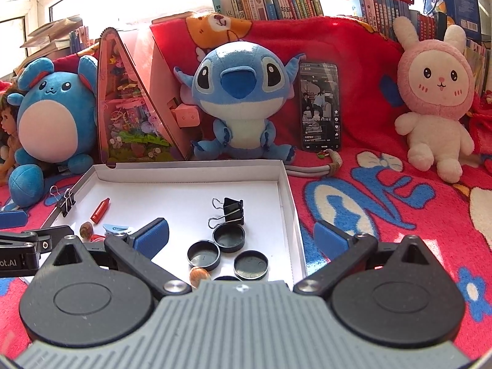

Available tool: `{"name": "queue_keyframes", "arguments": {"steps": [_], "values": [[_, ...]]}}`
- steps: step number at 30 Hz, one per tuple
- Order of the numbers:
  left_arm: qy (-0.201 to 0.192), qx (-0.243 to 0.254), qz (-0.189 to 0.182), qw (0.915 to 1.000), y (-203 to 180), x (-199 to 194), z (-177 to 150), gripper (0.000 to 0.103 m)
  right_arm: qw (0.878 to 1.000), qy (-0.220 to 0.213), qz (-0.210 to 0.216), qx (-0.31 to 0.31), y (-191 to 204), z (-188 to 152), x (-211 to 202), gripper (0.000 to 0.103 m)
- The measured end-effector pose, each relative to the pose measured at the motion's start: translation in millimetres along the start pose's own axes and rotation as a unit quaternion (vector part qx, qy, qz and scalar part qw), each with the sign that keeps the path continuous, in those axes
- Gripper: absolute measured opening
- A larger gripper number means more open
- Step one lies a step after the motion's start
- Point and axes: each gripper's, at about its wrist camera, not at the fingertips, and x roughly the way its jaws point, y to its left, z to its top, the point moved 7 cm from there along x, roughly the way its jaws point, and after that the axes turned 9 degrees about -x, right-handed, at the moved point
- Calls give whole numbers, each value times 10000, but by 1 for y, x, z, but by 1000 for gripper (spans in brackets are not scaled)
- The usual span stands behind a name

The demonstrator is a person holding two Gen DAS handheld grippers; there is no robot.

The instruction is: Organize rigid objects

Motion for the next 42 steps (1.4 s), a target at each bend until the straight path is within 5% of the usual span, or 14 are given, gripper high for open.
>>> {"name": "queue_keyframes", "arguments": {"steps": [42], "values": [[-72, -47, -270, 9996, 0, -56, -55, 91, 10000, -38, 12, -66, 13, -50, -50, 103]]}}
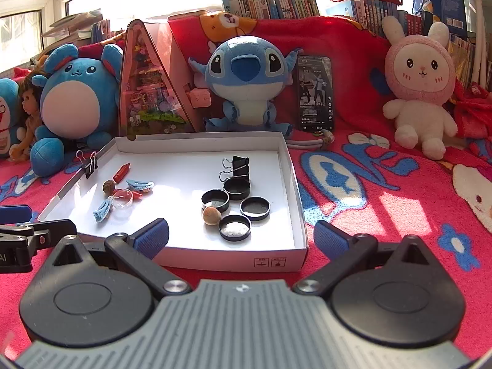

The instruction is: Organize rigid objects

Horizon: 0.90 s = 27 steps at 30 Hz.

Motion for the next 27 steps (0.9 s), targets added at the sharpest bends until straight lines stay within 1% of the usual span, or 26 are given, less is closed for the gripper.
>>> {"name": "queue_keyframes", "arguments": {"steps": [5, 8, 14, 17, 21, 27], "values": [[2, 69, 60, 10000, 0, -1, -15, 91, 10000, 27, -1, 3, 5, -13, -2, 103], [42, 166, 105, 9998, -1, 2, -25, 91, 10000, 77, 8, -6, 8, -21, -1, 103], [73, 208, 175, 9996, -2, 10, -37, 91, 9997, 231, -12, 76, 11, -36, 6, 103], [121, 161, 250, 9995, -1, 17, -41, 91, 9993, 357, 27, 145, 13, -43, 13, 103], [185, 101, 322, 9993, 3, 26, -44, 91, 9992, 401, -45, -37, 17, -47, 16, 103], [126, 136, 441, 9989, 6, 32, -43, 91, 9988, 432, -124, -176, 20, -45, 19, 103]]}}
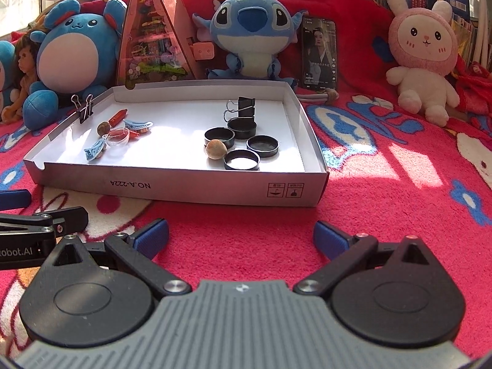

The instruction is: Organize rigid objects

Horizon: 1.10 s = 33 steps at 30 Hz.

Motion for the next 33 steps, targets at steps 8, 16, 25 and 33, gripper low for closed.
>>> {"name": "queue_keyframes", "arguments": {"steps": [8, 16, 25, 33], "values": [[-77, -9, 75, 9999, 1, 6, 0, 96, 10000, 23, -55, -61, 3, 0, 6, 103], [-138, -44, 112, 9998, 2, 9, -1, 100, 10000, 49, -1, -10, 2, -1, 7, 103], [-86, -95, 143, 9998, 4, 14, 1, 103, 10000, 55, -5, -12, 3, -1, 8, 103], [-92, -110, 132, 9998, 4, 14, 0, 103, 10000, 55, -6, -12, 3, -2, 8, 103]]}}
